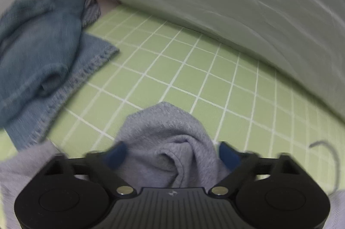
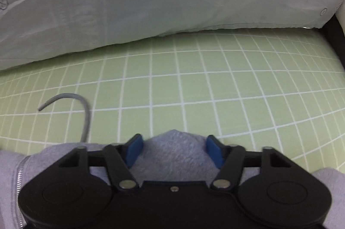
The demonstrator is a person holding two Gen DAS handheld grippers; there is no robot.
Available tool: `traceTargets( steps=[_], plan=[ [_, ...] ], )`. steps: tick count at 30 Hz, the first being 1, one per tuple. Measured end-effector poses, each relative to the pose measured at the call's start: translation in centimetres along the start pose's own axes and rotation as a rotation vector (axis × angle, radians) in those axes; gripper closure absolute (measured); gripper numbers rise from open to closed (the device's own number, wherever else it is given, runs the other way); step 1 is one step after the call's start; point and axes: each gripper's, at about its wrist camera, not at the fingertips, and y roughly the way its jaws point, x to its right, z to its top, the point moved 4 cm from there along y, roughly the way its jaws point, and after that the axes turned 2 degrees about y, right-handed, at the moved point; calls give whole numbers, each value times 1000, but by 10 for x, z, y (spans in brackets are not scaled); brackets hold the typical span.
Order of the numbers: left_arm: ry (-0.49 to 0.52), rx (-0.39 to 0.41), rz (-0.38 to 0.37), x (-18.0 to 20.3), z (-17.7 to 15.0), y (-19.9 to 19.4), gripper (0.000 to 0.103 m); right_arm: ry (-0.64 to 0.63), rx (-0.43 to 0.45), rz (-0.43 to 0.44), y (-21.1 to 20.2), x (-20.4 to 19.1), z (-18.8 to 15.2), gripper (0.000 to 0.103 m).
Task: Fold clothes
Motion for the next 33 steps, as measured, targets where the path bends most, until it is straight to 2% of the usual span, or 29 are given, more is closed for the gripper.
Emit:
traceTargets(
  steps=[1, 2, 3, 5, 8, 10, 13, 17, 21, 24, 26, 28, 30, 33],
  plan=[
    [11, 5, -1, 1, -1, -1, 45, 25, -4, 35, -1, 1, -1, 69],
    [22, 10, -1, 2, -1, -3, 66, 42, -6, 61, -3, 3, -2, 76],
    [33, 16, -2, 2, -2, -4, 80, 56, -6, 86, -4, 5, -2, 88],
    [45, 31, -9, 4, -2, -12, 87, 58, 11, 107, -8, 9, -5, 92],
    [49, 101, -62, 1, -3, -51, 88, 89, 64, 123, -30, 19, -9, 93],
    [52, 161, -109, -2, -5, -84, 88, 118, 133, 152, -59, 29, -6, 93],
    [63, 223, -127, -12, -24, -129, 88, 139, 213, 186, -108, 42, -18, 93],
    [37, 197, -126, -37, -73, -164, 88, 129, 265, 191, -162, 59, -53, 94],
    [28, 91, -75, -65, -137, -171, 88, 122, 183, 162, -175, 71, -112, 93],
    [-5, -39, -27, -81, -186, -151, 88, 127, 68, 130, -161, 81, -158, 93],
    [0, -81, -1, -85, -204, -141, 86, 174, -20, 126, -147, 89, -184, 93],
    [0, -55, -4, -81, -197, -149, 83, 228, -69, 140, -139, 97, -196, 93],
    [1, -27, -8, -78, -190, -157, 77, 221, -60, 137, -143, 99, -195, 89],
    [1, 15, -14, -72, -180, -170, 53, 175, -5, 105, -156, 98, -181, 76]
  ],
)
